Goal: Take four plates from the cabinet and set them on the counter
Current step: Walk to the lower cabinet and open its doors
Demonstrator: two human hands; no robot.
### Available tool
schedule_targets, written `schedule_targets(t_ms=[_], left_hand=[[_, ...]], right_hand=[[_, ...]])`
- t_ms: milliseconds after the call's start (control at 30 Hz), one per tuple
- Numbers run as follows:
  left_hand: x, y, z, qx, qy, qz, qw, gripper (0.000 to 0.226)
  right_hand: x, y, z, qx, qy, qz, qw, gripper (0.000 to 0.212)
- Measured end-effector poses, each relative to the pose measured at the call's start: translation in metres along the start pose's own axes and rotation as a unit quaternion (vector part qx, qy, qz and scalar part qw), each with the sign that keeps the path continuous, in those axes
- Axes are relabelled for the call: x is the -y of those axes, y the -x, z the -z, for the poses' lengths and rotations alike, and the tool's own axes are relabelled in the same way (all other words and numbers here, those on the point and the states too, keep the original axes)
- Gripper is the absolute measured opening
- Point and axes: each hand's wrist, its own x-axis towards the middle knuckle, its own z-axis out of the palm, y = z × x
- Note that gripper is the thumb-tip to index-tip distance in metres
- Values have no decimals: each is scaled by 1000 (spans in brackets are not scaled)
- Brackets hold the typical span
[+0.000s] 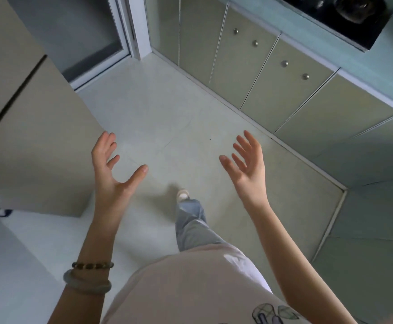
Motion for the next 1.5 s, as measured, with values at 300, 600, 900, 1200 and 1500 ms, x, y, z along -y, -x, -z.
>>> schedule_targets(t_ms=[300,600,900,1200,1500], left_hand=[[15,-155,-29,-38,-74,0,997,87],[28,-275,-42,-38,-69,-3,997,85],[65,-443,-33,-22,-68,-1,997,83],[78,-615,-10,16,-67,-21,997,82],[121,-741,-23,4,-60,-4,998,90]], right_hand=[[23,-178,-51,40,-15,8,999,65],[29,-299,-106,61,-20,-3,998,65],[38,-437,-193,25,-25,-1,999,62],[61,-565,-278,-15,-50,2,999,62],[62,-686,-335,-17,-30,1,999,63]])
